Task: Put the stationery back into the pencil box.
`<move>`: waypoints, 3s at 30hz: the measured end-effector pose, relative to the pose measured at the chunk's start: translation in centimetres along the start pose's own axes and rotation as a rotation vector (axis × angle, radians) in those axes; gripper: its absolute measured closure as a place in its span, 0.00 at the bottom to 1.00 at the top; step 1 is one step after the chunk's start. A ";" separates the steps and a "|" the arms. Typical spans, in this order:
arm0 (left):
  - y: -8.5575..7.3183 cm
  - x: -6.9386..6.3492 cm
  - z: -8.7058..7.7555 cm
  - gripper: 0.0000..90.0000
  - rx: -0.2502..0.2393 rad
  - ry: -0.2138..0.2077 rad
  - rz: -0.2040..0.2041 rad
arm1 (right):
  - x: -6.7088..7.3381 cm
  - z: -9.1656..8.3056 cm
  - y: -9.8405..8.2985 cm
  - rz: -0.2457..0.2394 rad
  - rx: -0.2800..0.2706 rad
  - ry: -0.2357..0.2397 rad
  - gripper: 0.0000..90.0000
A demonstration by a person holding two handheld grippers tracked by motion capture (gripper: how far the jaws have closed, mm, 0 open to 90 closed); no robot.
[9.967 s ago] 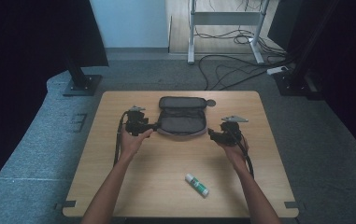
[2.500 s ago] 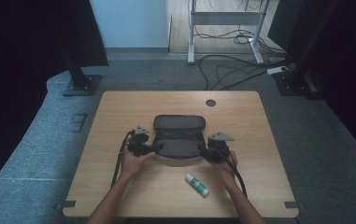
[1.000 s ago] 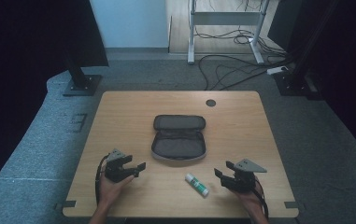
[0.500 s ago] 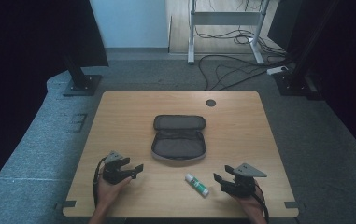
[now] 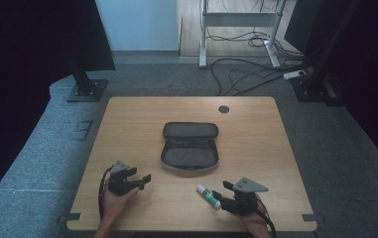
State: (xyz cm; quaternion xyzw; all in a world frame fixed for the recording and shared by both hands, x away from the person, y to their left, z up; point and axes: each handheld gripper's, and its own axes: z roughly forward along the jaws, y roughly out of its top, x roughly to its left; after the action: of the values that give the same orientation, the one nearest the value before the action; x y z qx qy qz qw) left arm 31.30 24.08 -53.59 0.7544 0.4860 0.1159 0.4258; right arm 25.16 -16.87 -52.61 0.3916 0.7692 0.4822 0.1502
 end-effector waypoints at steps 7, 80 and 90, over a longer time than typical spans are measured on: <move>-0.1 0.2 0.0 0.27 0.002 0.005 -0.008 | 0.8 1.3 -0.1 -0.017 0.041 0.021 0.47; -0.5 1.2 -0.2 0.29 0.009 0.021 -0.058 | -0.6 1.8 3.2 -0.077 0.047 0.029 0.72; -0.6 1.2 -0.1 0.29 0.012 0.016 -0.061 | -1.2 2.3 4.8 -0.080 0.021 0.034 0.72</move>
State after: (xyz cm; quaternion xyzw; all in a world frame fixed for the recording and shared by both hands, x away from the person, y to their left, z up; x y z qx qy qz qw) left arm 31.46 25.26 -54.27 0.7408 0.5128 0.1062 0.4207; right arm 29.57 -15.21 -49.80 0.3537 0.7917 0.4743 0.1525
